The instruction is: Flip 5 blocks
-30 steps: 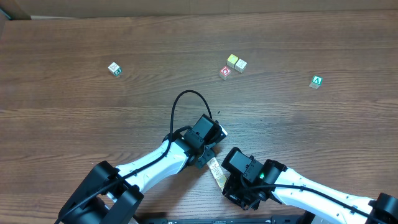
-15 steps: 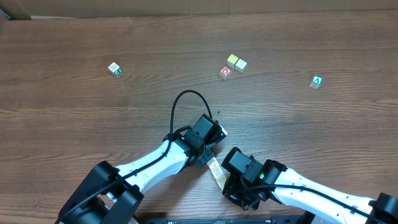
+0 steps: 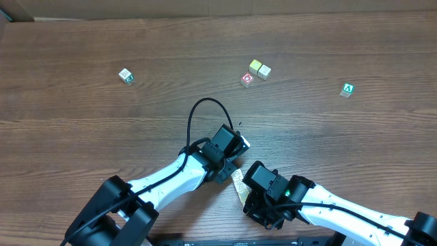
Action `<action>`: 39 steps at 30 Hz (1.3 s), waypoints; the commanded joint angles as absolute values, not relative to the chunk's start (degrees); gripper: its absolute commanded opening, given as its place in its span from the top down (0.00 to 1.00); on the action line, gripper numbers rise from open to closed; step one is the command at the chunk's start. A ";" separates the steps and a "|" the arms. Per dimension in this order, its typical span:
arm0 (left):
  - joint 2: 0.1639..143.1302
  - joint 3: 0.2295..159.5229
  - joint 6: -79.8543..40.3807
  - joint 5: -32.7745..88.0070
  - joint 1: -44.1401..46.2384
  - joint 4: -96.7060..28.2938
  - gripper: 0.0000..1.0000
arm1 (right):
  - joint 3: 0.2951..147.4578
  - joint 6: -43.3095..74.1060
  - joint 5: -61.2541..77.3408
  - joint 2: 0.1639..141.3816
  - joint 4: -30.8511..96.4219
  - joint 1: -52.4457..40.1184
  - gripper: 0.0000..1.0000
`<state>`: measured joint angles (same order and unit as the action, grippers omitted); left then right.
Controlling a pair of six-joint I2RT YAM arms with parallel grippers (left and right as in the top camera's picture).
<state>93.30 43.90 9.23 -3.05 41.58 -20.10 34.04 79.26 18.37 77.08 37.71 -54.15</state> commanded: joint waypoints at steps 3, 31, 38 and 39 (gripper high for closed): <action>94.41 43.59 10.76 -1.80 42.28 -20.40 0.96 | 34.28 79.07 14.74 76.62 36.73 -54.06 0.96; 94.39 43.59 14.63 3.16 37.89 -15.22 0.96 | 34.28 79.11 15.29 76.62 38.00 -54.06 0.96; 94.39 43.59 14.59 6.09 37.89 -14.50 0.96 | 34.28 79.11 15.29 76.62 37.98 -54.06 0.96; 94.39 43.59 14.59 6.09 37.89 -14.46 0.96 | 34.28 79.11 15.29 76.62 37.98 -54.06 0.96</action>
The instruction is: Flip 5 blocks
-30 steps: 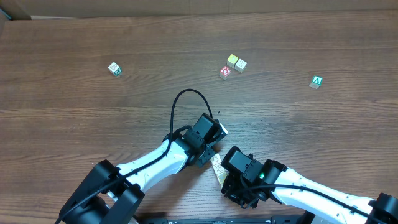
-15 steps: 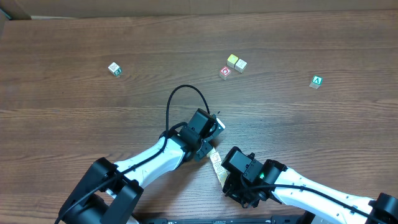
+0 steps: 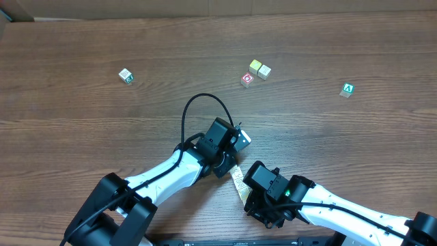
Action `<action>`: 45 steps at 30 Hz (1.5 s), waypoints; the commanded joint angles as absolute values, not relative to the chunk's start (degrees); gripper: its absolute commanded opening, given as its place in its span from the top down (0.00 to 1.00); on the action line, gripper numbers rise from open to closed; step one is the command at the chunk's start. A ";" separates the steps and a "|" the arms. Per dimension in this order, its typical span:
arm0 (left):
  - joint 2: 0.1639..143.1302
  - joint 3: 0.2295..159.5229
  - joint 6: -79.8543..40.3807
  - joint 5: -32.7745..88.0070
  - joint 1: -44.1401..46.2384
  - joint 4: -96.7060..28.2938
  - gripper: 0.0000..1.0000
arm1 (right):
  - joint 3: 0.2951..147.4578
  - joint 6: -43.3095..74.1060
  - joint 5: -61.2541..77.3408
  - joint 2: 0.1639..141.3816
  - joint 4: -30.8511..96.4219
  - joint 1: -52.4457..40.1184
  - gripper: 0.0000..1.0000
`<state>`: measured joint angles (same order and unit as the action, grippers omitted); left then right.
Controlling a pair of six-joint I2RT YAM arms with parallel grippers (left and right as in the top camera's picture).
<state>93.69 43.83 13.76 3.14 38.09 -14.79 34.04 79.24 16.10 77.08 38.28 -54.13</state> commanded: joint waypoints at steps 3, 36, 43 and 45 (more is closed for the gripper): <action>94.39 43.59 14.61 6.09 37.89 -14.31 0.96 | 34.28 79.11 15.27 76.62 37.98 -54.06 0.96; 94.39 43.62 13.13 14.87 35.55 -11.73 0.96 | 34.28 79.11 15.73 76.62 37.95 -54.06 0.96; 94.39 43.62 13.10 14.85 35.55 -11.75 0.96 | 34.28 79.11 15.94 76.62 37.65 -54.06 0.96; 94.39 43.62 13.08 14.85 35.55 -11.75 0.96 | 34.28 79.11 16.16 76.62 37.54 -54.06 0.96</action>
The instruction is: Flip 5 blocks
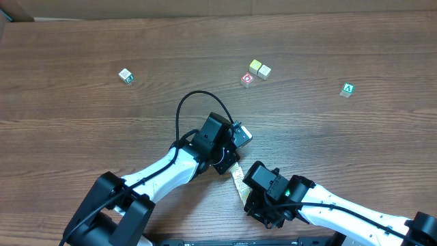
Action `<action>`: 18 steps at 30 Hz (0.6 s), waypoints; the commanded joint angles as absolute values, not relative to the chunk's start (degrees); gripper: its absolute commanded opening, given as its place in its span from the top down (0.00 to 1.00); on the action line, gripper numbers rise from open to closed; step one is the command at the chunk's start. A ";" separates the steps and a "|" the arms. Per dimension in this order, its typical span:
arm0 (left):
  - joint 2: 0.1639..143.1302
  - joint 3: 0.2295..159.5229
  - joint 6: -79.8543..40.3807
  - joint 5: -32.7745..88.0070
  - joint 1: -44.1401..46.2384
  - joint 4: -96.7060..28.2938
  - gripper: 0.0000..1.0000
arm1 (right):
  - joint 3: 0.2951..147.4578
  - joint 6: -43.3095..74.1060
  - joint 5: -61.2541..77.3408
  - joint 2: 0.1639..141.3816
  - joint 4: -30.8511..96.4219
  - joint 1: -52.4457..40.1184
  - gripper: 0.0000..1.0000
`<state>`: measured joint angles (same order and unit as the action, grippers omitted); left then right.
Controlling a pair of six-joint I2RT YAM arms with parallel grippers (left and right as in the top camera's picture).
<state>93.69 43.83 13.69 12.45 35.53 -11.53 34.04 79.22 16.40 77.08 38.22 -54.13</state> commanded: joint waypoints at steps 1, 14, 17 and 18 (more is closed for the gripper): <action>94.39 43.62 13.08 14.85 35.55 -11.77 0.96 | 34.28 79.11 16.19 76.62 37.54 -54.06 0.96; 94.39 43.59 13.13 14.85 35.55 -11.75 0.96 | 34.28 79.09 16.38 76.62 37.10 -54.06 0.96; 94.39 43.62 13.13 14.85 35.55 -11.75 0.96 | 34.28 79.09 16.32 76.62 36.93 -54.06 0.96; 94.39 43.62 13.15 14.83 35.55 -11.75 0.96 | 34.28 79.09 16.27 76.64 36.69 -54.06 0.96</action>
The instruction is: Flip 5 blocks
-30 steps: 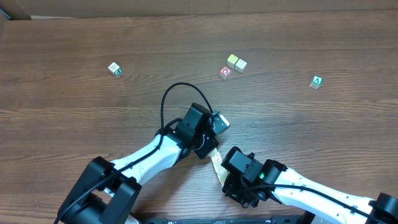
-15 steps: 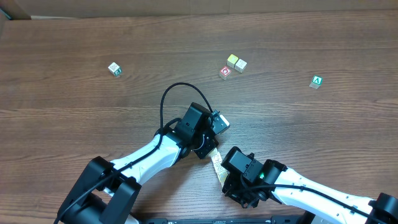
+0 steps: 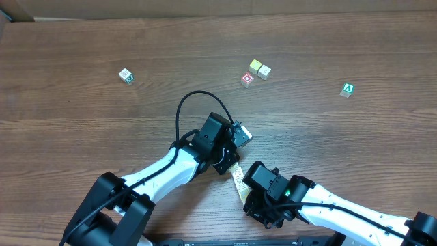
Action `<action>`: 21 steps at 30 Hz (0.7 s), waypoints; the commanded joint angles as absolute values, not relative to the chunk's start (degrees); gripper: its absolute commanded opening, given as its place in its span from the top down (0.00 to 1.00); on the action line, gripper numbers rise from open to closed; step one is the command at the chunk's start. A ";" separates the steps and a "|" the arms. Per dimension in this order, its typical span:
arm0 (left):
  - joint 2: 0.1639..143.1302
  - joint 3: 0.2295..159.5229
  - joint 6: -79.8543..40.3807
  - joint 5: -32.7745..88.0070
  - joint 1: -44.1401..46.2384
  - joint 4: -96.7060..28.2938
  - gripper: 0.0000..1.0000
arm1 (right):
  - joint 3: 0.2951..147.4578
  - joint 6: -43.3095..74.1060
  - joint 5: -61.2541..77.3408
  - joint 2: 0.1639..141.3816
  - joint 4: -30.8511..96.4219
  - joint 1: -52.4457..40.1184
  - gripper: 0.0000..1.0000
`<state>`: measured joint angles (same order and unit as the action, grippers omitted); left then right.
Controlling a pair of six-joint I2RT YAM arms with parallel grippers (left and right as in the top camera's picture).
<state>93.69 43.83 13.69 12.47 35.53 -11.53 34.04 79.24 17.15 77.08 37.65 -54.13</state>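
Five small blocks lie on the far half of the table. They are a white-and-green one [image 3: 125, 75] at the left, a red-faced one [image 3: 247, 80], a yellow-green one [image 3: 255, 66] touching a cream one [image 3: 264, 71], and a green one with a letter A [image 3: 347, 89] at the right. My left gripper [image 3: 242, 134] is at mid-table, well short of the red block. My right gripper [image 3: 237, 180] sits low near the front edge, just behind the left wrist. The overhead view does not show how either pair of fingers stands. Nothing is seen held.
The brown wooden table [image 3: 82, 137] fills the view. A black cable [image 3: 188, 113] loops up from the left wrist. Both arms crowd the front middle.
At first my left gripper was near the front middle, close to the right gripper. At each later moment it stood a little farther up the table toward the red block, its cable loop rising. The right arm and all five blocks stayed where they were.
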 commanded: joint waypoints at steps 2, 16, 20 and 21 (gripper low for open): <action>94.39 43.62 13.13 14.85 35.55 -11.75 0.96 | 34.28 79.09 16.10 76.69 36.36 -54.06 0.96; 94.39 43.62 13.13 14.87 35.55 -11.97 0.96 | 34.28 77.91 16.97 81.19 34.24 -54.06 0.96; 94.39 43.62 13.13 14.94 35.59 -11.97 0.96 | 34.28 77.71 16.75 81.19 34.09 -54.06 0.96; 94.39 43.62 13.13 15.00 35.59 -11.97 0.96 | 34.28 77.54 16.71 81.19 34.02 -54.06 0.96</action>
<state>93.69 43.83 13.69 12.38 35.46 -11.51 34.04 78.17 19.55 80.75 35.20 -54.15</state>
